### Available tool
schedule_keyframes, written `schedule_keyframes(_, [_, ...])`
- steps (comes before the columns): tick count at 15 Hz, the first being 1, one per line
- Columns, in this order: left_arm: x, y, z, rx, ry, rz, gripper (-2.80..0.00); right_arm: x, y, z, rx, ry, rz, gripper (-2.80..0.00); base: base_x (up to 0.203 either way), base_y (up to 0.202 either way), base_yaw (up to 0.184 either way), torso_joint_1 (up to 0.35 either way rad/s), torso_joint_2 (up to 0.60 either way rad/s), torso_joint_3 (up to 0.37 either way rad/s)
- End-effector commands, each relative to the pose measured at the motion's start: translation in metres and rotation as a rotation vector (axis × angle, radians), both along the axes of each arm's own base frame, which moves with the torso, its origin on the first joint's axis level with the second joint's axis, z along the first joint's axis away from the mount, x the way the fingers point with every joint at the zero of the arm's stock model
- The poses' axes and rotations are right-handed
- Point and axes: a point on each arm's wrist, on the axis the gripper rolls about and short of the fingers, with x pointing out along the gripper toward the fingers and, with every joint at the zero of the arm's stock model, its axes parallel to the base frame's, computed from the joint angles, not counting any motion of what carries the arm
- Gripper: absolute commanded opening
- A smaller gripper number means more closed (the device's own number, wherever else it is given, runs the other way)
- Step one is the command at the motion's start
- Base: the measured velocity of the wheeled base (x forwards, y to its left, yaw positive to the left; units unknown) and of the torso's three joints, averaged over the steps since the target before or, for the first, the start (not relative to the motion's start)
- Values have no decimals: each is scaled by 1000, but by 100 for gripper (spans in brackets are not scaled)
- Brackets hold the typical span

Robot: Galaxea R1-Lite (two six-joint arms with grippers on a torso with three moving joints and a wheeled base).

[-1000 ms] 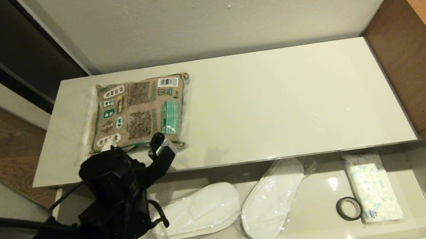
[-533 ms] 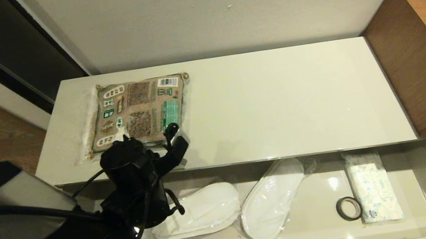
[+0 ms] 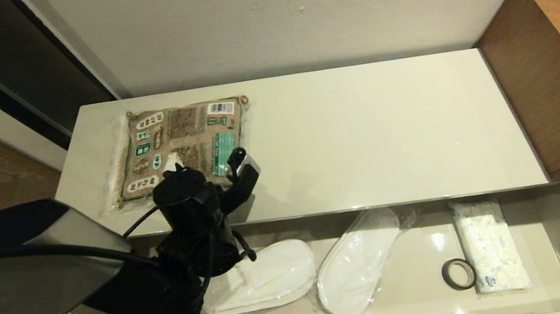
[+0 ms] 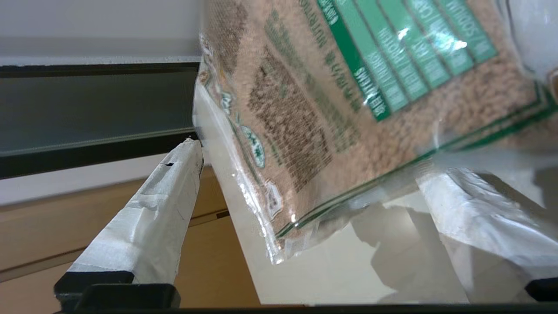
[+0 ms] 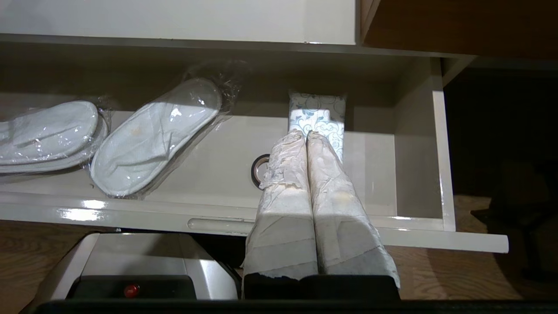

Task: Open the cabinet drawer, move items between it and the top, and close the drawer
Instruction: Pick up the solid drinks on the table

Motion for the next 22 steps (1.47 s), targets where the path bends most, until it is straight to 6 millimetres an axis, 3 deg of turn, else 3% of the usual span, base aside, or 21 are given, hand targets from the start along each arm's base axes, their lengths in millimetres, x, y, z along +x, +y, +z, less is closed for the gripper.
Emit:
schedule_keyframes(1, [9,1,-7,17,9,19,0,0,0,0,-1,0,-1,-280,0,0,0,0,0,0])
schedule_keyframes(6, [24,14,-17,52,10,-46,0,0,0,0,-1,1,-1,-280,0,0,0,0,0,0])
schedule_keyframes(9, [46,26,-15,85,-86,-127,0,0,0,0,-1,0,-1,-280,0,0,0,0,0,0])
schedule_keyframes(12, [48,28,-15,99,-92,-135,0,0,0,0,-1,0,-1,-280,0,0,0,0,0,0])
schedule_keyframes(14, [57,40,-17,173,-121,-245,0,0,0,0,-1,0,0,-280,0,0,0,0,0,0])
schedule_keyframes(22, [59,46,-11,329,-119,-229,0,0,0,0,-1,0,0,-280,0,0,0,0,0,0])
